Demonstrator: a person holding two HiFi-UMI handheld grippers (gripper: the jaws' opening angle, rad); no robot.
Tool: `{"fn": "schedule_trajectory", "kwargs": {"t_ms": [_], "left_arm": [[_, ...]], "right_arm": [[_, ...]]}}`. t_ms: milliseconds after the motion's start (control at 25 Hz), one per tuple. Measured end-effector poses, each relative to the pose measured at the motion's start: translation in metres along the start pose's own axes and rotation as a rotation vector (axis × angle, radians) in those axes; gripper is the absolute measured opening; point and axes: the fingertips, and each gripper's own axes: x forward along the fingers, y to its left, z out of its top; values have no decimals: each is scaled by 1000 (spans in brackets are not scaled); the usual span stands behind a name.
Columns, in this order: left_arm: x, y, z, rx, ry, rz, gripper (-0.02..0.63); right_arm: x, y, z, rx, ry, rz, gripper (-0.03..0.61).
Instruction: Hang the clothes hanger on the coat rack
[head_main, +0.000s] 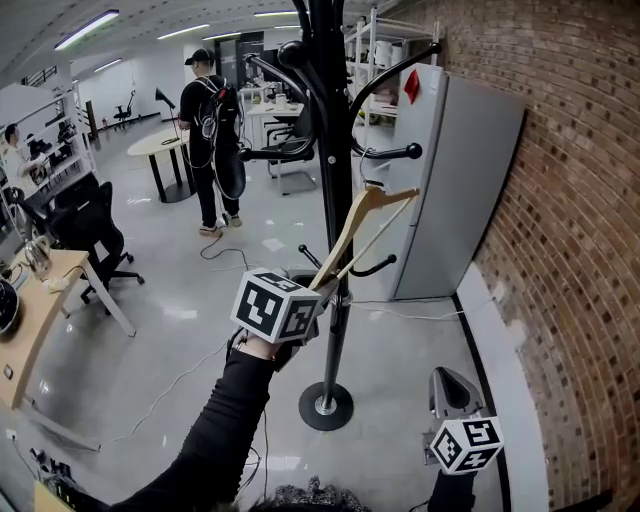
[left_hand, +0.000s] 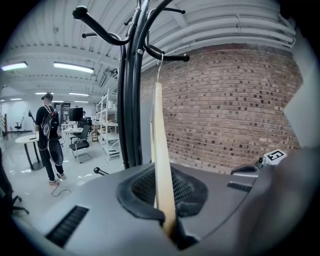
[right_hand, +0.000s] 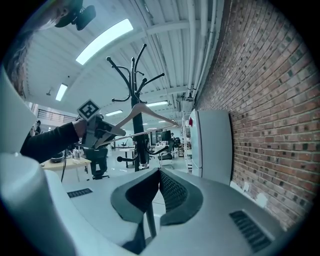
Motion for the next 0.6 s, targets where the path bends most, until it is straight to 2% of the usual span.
{"fn": "schedule_trajectory", "kwargs": {"t_ms": [120,320,400,480,600], "left_arm": [[-4,2,-3,47,-30,35,5],[-17,-1,17,115,-168,88,45],[-25,-3,22,145,-199,96,78],[-33,-4,26,171,-225,99,143],[-45,-7,25,185,-237,91,181]], "right_arm": [[-1,4,-1,-1,4,4,10],[-2,8,1,-6,-1,11,9],[-3,11,1,-9,-1,15,9],[-4,14,3,-11,-3,21,9],[-7,19,7,-15,-20,30,9]]}}
